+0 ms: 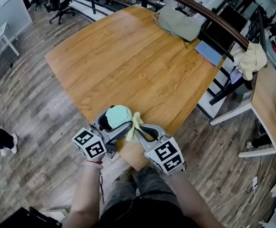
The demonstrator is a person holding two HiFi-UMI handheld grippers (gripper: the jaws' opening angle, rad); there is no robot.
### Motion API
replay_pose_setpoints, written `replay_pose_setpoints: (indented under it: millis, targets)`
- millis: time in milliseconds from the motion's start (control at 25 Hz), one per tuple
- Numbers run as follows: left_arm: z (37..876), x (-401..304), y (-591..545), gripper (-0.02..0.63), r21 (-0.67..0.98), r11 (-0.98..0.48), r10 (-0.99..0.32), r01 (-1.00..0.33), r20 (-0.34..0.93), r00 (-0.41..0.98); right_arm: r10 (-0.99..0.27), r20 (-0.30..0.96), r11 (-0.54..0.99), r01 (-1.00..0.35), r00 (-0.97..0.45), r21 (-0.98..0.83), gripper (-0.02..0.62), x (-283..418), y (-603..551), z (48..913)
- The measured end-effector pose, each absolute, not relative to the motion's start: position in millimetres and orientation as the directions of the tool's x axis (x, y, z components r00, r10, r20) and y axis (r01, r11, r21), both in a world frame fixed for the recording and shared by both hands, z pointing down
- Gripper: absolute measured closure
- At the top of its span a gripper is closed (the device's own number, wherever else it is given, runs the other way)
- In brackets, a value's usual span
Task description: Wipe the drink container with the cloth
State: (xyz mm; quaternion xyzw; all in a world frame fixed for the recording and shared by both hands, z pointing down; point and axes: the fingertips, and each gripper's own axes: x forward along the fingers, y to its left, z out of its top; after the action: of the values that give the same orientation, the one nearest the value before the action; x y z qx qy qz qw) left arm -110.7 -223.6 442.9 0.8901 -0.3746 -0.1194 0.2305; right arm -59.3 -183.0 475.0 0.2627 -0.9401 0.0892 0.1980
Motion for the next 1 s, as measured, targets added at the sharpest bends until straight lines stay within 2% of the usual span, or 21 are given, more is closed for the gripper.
replay_pose_setpoints:
  millis: [1000]
  targets:
    - [443, -114, -220, 0.156, 0.496, -0.672, -0.662, -0.550, -0.069, 0.746, -0.415, 0.574, 0.797, -0.587, -0.706, -0.146, 0.554, -23, -165, 558]
